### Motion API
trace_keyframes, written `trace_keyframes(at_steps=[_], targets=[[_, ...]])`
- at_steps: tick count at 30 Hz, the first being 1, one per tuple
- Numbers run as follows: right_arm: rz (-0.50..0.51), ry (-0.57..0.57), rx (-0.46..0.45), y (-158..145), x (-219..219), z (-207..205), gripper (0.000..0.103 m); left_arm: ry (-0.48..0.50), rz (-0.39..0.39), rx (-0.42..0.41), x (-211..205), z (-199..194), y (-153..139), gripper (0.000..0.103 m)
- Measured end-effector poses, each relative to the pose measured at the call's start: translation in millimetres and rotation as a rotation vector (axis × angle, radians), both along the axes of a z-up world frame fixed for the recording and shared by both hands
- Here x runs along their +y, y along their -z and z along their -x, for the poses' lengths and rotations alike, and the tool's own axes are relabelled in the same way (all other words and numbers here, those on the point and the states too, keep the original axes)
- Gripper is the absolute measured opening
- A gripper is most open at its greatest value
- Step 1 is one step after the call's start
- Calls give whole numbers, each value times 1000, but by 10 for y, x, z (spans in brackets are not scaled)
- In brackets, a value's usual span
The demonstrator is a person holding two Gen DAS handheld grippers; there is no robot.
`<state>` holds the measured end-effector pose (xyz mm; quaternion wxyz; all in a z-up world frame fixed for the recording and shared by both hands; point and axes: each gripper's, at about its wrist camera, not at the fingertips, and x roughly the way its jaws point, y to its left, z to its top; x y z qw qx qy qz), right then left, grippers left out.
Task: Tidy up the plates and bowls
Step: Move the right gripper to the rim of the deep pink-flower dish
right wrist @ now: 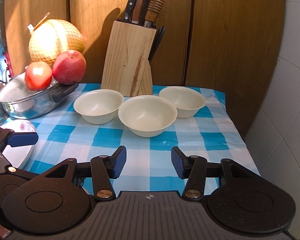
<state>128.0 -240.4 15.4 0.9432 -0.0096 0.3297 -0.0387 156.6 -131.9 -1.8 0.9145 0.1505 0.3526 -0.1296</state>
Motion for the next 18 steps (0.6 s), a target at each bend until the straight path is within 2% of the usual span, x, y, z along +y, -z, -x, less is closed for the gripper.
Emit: trace_keyframes(at_steps=[18], targets=[[3, -9, -9, -27, 62, -7, 59, -1, 12, -15, 67, 22, -56, 84]])
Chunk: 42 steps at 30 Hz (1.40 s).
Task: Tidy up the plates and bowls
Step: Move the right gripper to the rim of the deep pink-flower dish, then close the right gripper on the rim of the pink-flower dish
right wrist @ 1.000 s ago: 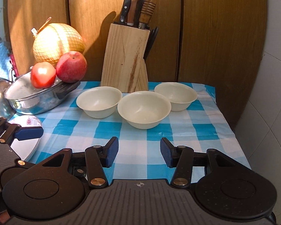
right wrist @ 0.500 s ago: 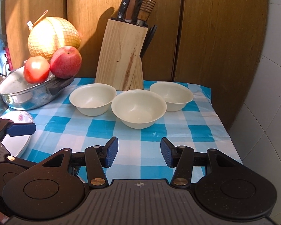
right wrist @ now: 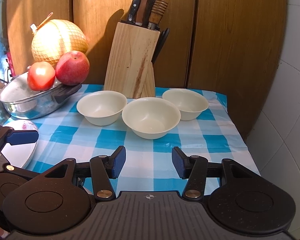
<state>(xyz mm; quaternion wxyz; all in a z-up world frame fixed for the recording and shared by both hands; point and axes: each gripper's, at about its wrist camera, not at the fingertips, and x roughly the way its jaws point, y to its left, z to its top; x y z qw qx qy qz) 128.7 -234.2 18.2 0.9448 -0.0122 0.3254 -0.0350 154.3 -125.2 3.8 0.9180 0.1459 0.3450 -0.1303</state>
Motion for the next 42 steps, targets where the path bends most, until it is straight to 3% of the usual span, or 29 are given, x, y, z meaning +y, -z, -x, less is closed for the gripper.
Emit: trace_keyframes(at_steps=[7, 15, 21, 25, 30, 37, 42], targets=[[-95, -67, -32, -111, 178, -10, 62, -65, 26, -49, 386, 78, -197, 84], [-142, -193, -32, -162, 679, -96, 64, -310, 91, -49, 1361, -6, -294, 84], [-202, -268, 46, -81, 1071, -280, 64, -444, 141, 0, 1978, -18, -195, 87], [-241, -274, 86, -7, 1200, -436, 64, -441, 130, 66, 2082, -67, -21, 87], [-328, -272, 154, 134, 1215, -589, 63, -423, 185, 146, 2146, -167, 99, 87], [-371, -304, 222, 280, 1257, -692, 52, -439, 175, 166, 2141, -297, 195, 87], [-392, -314, 255, 345, 1275, -738, 45, -444, 210, 220, 2176, -380, 319, 87]])
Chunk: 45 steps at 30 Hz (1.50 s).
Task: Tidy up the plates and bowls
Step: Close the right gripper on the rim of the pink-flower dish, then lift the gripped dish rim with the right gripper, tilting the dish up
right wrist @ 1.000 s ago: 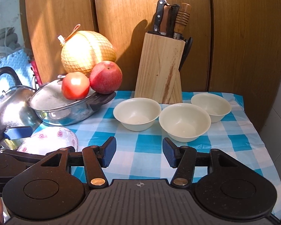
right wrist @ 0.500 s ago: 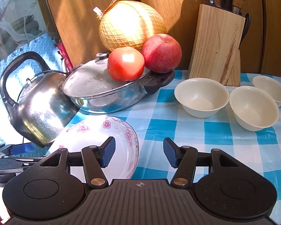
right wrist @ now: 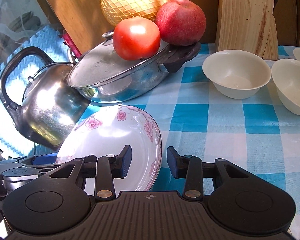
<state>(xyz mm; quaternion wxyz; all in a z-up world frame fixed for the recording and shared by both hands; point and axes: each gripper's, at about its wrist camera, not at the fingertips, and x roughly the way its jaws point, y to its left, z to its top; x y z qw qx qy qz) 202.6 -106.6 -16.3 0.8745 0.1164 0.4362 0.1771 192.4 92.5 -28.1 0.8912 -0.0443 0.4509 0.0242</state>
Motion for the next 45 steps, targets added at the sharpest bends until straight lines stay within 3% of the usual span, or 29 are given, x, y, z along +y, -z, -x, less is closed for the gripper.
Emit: trace_keyframes(at_steps=[10, 19, 28, 34, 42, 45], targets=[[-11, -15, 74, 176, 54, -82, 33, 57, 21, 22, -86, -81, 111, 86], [-11, -6, 64, 184, 41, -77, 29, 56, 32, 19, -59, -135, 111, 84], [13, -30, 36, 107, 17, 9, 29, 71, 67, 26, -38, 11, 85, 81], [-3, -25, 49, 187, -10, -40, 33, 93, 34, 12, -33, -26, 96, 77], [7, -34, 3, 223, 43, -57, 37, 72, 17, -20, -57, -116, 153, 89], [14, -20, 7, 208, 53, -56, 34, 72, 10, -13, -119, -118, 137, 86]])
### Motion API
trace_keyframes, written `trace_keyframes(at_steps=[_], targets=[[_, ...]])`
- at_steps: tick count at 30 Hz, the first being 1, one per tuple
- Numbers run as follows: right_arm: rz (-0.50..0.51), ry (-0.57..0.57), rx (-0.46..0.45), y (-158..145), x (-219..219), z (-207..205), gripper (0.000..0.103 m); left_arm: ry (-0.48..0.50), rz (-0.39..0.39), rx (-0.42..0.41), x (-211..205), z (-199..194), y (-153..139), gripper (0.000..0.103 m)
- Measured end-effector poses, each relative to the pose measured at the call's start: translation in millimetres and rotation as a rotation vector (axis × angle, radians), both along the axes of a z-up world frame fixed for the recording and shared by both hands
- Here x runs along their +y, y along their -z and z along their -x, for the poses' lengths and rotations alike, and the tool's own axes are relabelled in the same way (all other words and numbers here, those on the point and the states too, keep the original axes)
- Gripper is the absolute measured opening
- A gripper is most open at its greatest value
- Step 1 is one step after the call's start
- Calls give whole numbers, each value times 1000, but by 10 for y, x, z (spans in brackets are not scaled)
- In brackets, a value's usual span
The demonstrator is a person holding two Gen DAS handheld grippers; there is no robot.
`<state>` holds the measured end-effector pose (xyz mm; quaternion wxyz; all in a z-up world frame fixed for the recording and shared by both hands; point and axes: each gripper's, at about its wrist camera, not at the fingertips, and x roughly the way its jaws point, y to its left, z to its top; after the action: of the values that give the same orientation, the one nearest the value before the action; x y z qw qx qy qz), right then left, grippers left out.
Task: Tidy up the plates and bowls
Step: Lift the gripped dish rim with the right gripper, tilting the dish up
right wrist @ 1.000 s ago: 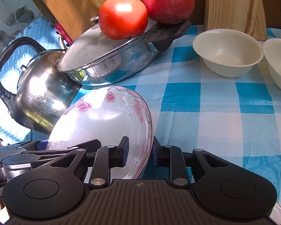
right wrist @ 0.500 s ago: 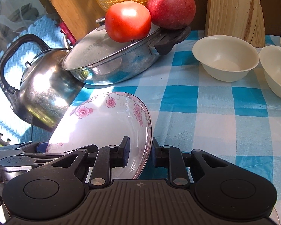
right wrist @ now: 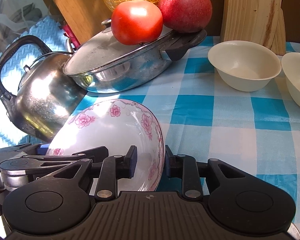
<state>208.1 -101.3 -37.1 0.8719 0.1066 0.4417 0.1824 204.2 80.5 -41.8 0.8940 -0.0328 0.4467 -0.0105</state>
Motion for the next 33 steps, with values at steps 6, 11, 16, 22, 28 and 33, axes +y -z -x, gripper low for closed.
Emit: trace_keyframes(at_steps=[6, 11, 16, 22, 28, 33], targets=[[-26, 20, 19, -28, -44, 17, 33, -20, 25, 16, 15, 21, -25, 83], [-33, 26, 0, -79, -61, 28, 33, -21, 28, -8, 6, 48, -89, 82], [-49, 46, -5, -127, -116, 40, 33, -14, 30, -17, -28, 68, -136, 82], [-57, 56, -19, -198, -162, 61, 33, -7, 31, -37, -69, 92, -203, 82], [-54, 71, -28, -252, -236, 122, 33, 14, 28, -50, -143, 118, -251, 82], [-54, 92, -36, -312, -320, 187, 33, 38, 32, -65, -223, 162, -306, 82]])
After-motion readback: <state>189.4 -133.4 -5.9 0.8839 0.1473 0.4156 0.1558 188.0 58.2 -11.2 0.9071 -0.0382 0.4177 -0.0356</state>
